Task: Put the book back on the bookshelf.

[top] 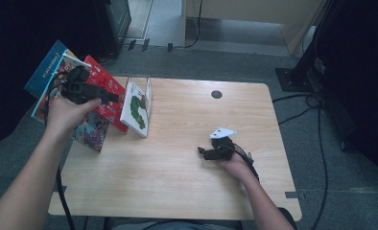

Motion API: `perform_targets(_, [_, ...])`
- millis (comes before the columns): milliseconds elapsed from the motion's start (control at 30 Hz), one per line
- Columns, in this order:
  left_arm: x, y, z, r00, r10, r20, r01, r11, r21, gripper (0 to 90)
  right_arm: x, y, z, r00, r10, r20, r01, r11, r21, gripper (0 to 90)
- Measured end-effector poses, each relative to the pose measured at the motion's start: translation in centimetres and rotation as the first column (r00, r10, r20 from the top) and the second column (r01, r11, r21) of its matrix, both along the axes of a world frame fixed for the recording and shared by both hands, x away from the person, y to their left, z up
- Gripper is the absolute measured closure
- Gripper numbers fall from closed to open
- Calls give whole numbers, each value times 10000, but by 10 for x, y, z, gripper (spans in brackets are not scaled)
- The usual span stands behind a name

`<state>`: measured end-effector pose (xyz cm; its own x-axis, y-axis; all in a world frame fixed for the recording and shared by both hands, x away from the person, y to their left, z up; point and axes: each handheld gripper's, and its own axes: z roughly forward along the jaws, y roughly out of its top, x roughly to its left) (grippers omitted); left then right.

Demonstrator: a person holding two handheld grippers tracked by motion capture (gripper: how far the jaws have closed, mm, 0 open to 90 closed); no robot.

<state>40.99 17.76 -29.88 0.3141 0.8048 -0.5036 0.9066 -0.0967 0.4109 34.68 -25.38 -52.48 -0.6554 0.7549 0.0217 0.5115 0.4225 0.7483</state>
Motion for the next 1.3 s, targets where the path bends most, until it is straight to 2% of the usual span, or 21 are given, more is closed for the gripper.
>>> perform_targets(33, [-2,-3,-3,10000,-53,-27,52,9998,-165,463,0,0,0,10000,-8,4,8,10000,-6,235])
perform_targets(167, [-12,-13,-15,9995,-312,44,314,9988,-376,461,0,0,0,10000,-46,-8,46,10000,-4,232])
perform_targets(500, [-33,-40,-47,9965,-835,48,835,9965,-11,451,-1,0,0,9999,-101,-9,102,9999,12,227])
perform_targets(600, [-38,-47,-59,9945,-1050,12,1050,9944,-126,448,-1,0,0,9999,-110,-12,110,9999,14,227])
perform_targets(733, [-46,-53,-73,9922,-1233,183,1237,9920,-251,448,-2,0,0,9999,-118,-49,118,9999,19,227])
perform_targets(867, [-51,-59,-86,9908,-1345,126,1344,9909,61,449,-2,0,0,9999,-127,-44,127,9999,22,226])
perform_targets(967, [-54,-64,-97,9886,-1502,76,1502,9887,-4,448,-2,0,0,9999,-106,-37,106,9999,12,226])
perform_targets(1033, [-57,-68,-103,9878,-1551,123,1549,9877,206,446,-2,0,0,9999,-107,-33,107,9999,12,226])
perform_targets(1100, [-60,-71,-111,9856,-1688,96,1685,9854,243,443,-2,0,0,9999,-103,-37,103,9999,6,226])
perform_targets(1167, [-63,-74,-118,9864,-1637,117,1633,9861,304,439,-2,0,0,9999,-102,-35,102,9999,2,226])
perform_targets(1267, [-67,-80,-131,9838,-1791,107,1787,9834,315,438,-2,0,0,9999,-101,-24,101,9999,9,225])
perform_targets(1300, [-68,-82,-136,9833,-1817,64,1816,9833,155,438,-2,0,0,9999,-101,-24,101,9999,7,225])
